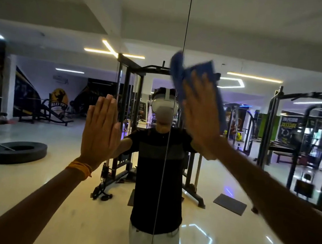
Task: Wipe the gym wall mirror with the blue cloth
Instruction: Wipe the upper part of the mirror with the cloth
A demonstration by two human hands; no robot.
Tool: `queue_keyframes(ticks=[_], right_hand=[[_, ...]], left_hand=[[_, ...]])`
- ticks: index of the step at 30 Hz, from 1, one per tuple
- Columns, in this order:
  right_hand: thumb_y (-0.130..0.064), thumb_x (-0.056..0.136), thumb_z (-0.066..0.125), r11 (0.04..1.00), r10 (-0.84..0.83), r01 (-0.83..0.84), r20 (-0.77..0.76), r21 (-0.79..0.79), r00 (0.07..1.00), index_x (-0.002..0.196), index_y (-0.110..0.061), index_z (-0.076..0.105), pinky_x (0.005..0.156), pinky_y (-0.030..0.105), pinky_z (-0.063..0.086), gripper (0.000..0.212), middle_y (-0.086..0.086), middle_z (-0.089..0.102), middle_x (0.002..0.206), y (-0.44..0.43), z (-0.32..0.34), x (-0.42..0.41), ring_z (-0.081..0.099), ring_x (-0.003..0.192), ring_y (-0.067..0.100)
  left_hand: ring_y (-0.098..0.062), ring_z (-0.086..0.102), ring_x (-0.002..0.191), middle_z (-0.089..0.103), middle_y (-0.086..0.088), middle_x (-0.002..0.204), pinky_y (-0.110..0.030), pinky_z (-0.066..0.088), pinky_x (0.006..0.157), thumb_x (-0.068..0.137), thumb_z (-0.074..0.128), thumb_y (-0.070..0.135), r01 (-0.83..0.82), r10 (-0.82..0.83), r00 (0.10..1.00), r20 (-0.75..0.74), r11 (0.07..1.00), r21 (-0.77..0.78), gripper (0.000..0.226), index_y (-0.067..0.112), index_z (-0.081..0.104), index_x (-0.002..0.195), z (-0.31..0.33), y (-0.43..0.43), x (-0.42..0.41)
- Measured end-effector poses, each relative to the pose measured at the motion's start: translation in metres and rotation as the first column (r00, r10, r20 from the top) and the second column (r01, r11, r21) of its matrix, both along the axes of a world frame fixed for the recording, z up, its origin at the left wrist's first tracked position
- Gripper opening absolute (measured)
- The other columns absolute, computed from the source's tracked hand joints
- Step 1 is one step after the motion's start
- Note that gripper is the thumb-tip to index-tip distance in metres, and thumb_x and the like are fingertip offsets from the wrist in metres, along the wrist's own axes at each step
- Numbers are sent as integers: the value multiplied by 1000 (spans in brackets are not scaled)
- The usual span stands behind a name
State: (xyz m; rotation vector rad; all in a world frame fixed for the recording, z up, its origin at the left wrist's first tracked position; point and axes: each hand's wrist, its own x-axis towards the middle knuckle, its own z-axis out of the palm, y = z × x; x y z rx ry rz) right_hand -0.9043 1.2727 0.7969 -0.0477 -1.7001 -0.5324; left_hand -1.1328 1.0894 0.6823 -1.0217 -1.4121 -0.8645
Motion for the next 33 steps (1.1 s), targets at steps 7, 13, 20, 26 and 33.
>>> queue_keyframes(ticks=[7,13,20,26,33], right_hand=[[-25,100,54,780,-249,22,278,625,928,163,-13,4,128,47,5,81,11,5,170,27,38,-3,9,157,30],[-33,109,33,997,-63,64,-35,31,997,157,-8,36,123,58,18,54,19,31,164,18,109,-8,23,154,37],[-40,110,26,938,-169,100,186,333,968,157,-14,35,121,52,25,54,16,35,163,30,122,8,30,151,36],[-35,105,33,994,-49,39,-94,-107,994,157,-10,36,124,58,20,58,19,29,165,26,167,7,23,153,40],[-31,110,33,904,-171,120,89,410,981,152,-8,42,117,53,33,49,21,44,155,38,158,30,37,144,37]], left_hand=[[-37,10,158,14,-22,169,-43,-3,129,106,26,33,13,-13,999,-34,1000,-5,65,-1,17,161,43,4,12],[-31,2,159,5,-18,171,-49,0,129,107,35,27,55,-53,997,-50,997,46,65,3,10,162,118,19,18],[-23,-4,160,-6,-3,173,-53,5,129,109,28,38,44,-42,998,-37,997,65,66,14,3,165,183,37,-2],[-21,0,160,7,-8,173,-46,4,130,109,20,43,-38,43,998,-51,995,90,65,9,12,164,194,43,-2],[-25,4,160,12,-11,172,-45,3,130,108,25,41,-82,87,994,-66,994,77,65,7,17,163,193,36,4]])
